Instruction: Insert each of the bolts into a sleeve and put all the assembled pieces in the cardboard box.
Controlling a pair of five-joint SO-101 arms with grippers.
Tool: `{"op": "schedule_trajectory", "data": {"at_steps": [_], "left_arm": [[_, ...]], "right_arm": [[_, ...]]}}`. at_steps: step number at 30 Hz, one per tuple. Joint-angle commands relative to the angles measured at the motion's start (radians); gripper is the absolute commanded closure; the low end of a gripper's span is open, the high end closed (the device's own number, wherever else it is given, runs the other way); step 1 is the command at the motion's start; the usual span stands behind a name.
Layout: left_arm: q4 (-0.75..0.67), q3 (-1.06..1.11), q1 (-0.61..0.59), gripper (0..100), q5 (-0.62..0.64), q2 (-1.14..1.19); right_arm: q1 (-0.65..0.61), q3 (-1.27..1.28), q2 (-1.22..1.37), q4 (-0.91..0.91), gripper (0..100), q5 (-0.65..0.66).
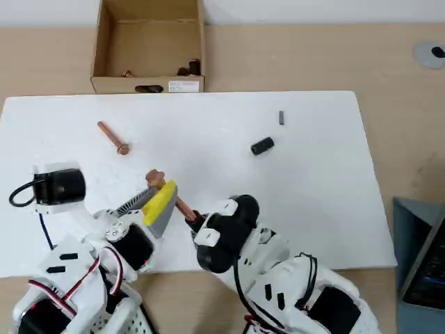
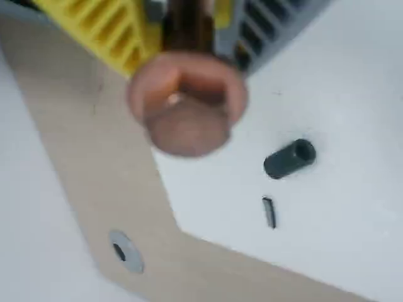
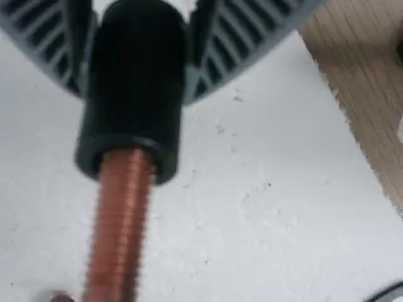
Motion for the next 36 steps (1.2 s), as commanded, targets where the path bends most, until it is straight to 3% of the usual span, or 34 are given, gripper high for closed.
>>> {"op": "schedule_trajectory", "data": {"at_steps": [1, 5, 13, 18, 24, 36], "left_arm": [[0.011, -0.005, 0.008, 100, -0.031, -0.004], [0.091, -0.014, 0.092, 100, -0.129, -0.005], [0.203, -0.035, 0.196, 100, -0.196, -0.005], [0.250, -0.032, 0.187, 98, -0.193, -0.004], [0.313, -0.032, 0.092, 81, -0.198, 0.001], [0.328, -0.130, 0.038, 80, -0.198, 0.001]], "right_arm": [[-0.013, -0.028, -0.013, -0.029, 98.9, 0.008], [-0.012, -0.042, -0.010, -0.023, 98.9, 0.020], [-0.010, -0.041, -0.013, -0.023, 98.9, 0.049], [-0.010, -0.036, -0.013, -0.023, 98.9, 0.049], [-0.010, -0.035, -0.012, -0.021, 98.9, 0.049], [-0.008, -0.007, -0.015, -0.008, 98.9, 0.044]]}}
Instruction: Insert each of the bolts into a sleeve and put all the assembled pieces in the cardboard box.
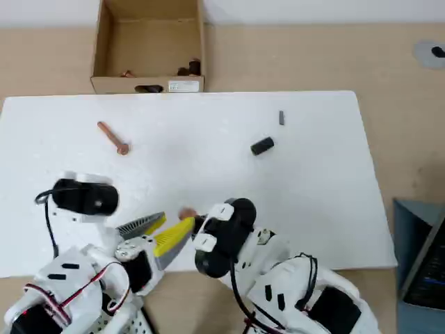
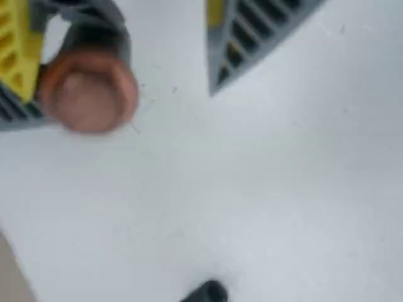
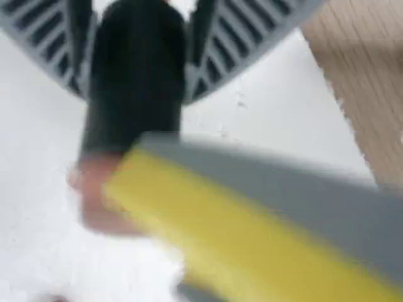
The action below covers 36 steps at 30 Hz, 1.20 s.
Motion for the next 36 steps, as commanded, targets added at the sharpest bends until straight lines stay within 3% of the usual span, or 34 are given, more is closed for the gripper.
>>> {"op": "schedule_trajectory", "data": {"at_steps": [1, 5, 10, 14, 17, 24, 28, 36], "left_arm": [[0.014, -0.077, -0.041, 80, -0.009, 0.005], [0.046, -0.107, -0.051, 83, -0.011, 0.001], [0.043, -0.152, -0.051, 100, -0.012, -0.001], [0.041, -0.147, -0.084, 100, -0.012, -0.001], [0.037, -0.132, -0.199, 100, -0.031, -0.001], [0.021, 0.043, -0.540, 100, -0.328, -0.001], [-0.083, 0.212, -0.723, 100, -0.445, -0.001], [-0.305, 0.529, -0.858, 100, -0.500, -0.001]], "right_arm": [[-0.005, -0.005, -0.015, -0.009, 98.9, 0.003], [-0.005, 0.002, -0.015, -0.009, 98.9, 0.003], [0.022, 0.002, -0.015, -0.009, 98.9, 0.003], [0.120, 0.001, -0.015, -0.009, 98.9, 0.003], [0.206, -0.002, -0.008, -0.009, 98.9, 0.002], [0.387, -0.005, -0.007, 0.000, 98.9, 0.002], [0.415, -0.051, 0.018, 0.018, 98.9, 0.000], [0.420, -0.326, 0.466, -0.058, 98.9, 0.000]]}}
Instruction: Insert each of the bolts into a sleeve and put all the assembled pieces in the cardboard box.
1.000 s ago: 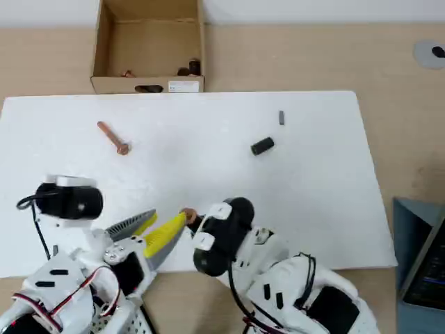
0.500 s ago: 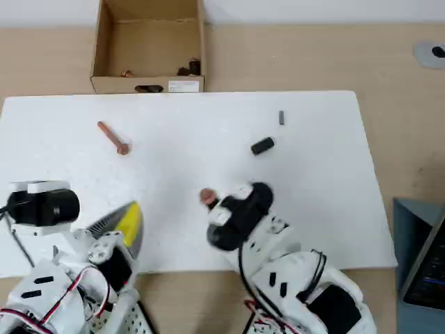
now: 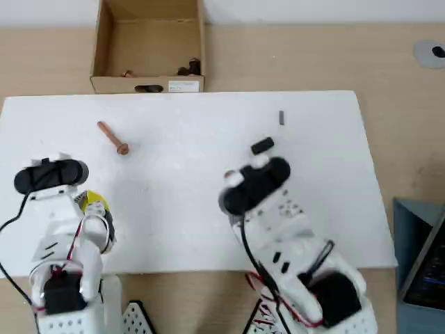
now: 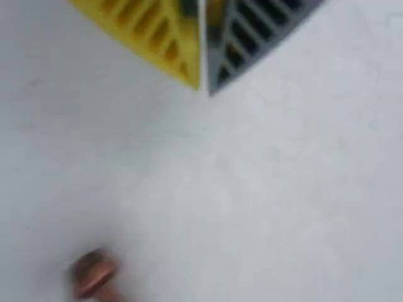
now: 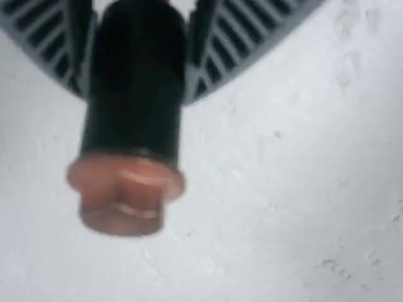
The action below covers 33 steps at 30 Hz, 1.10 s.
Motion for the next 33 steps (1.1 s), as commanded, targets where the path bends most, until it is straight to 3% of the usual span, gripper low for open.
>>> {"op": "schedule_trajectory", "data": {"at_steps": [1, 15, 26, 33], "left_arm": [[-0.075, 0.072, -0.034, 100, -0.009, -0.004], [-0.086, 0.199, -0.025, 100, -0.008, -0.004], [-0.083, 0.199, -0.023, 100, -0.006, -0.004], [-0.083, 0.199, -0.025, 100, -0.005, -0.004]], "right_arm": [[0.018, -0.209, 0.232, -0.098, 98.9, 0.000], [0.019, -0.817, 1.101, -0.437, 98.9, 0.008], [0.065, -1.440, 1.735, -0.506, 98.9, 0.011], [0.061, -1.873, 2.149, -0.506, 98.9, 0.184]]}}
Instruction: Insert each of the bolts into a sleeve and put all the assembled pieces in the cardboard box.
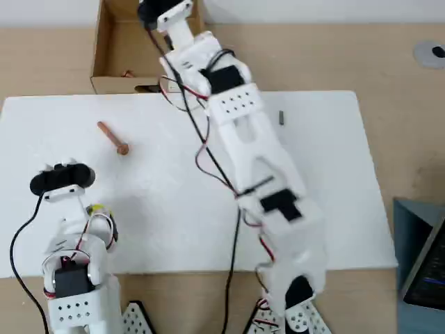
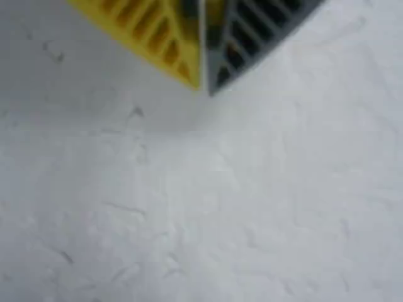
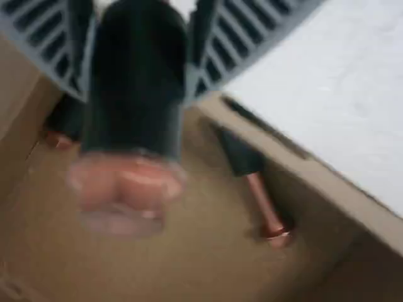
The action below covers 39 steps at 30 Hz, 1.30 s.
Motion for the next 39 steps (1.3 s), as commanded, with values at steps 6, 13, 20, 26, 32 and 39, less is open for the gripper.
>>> {"op": "schedule_trajectory", "data": {"at_steps": [6, 13, 20, 26, 32, 39], "left_arm": [[-0.017, -0.006, -0.005, 100, 0.002, -0.005], [-0.017, -0.006, -0.003, 100, 0.002, -0.005], [-0.017, -0.006, -0.003, 100, 0.002, -0.005], [-0.017, -0.006, -0.003, 100, 0.002, -0.005], [-0.017, -0.006, -0.003, 100, 0.002, -0.005], [-0.017, -0.006, -0.003, 100, 0.002, -0.005]], "right_arm": [[0.004, -0.567, 0.417, -0.026, 98.9, 0.244], [-0.010, -0.774, 0.628, -0.026, 98.9, 0.388], [-0.022, -0.805, 0.685, -0.026, 97.7, 0.479], [-0.024, -0.805, 0.687, 0.034, 83.8, 0.482], [-0.025, -0.811, 0.682, 0.043, 83.9, 0.480], [-0.025, -0.915, 0.680, 0.123, 83.9, 0.477]]}}
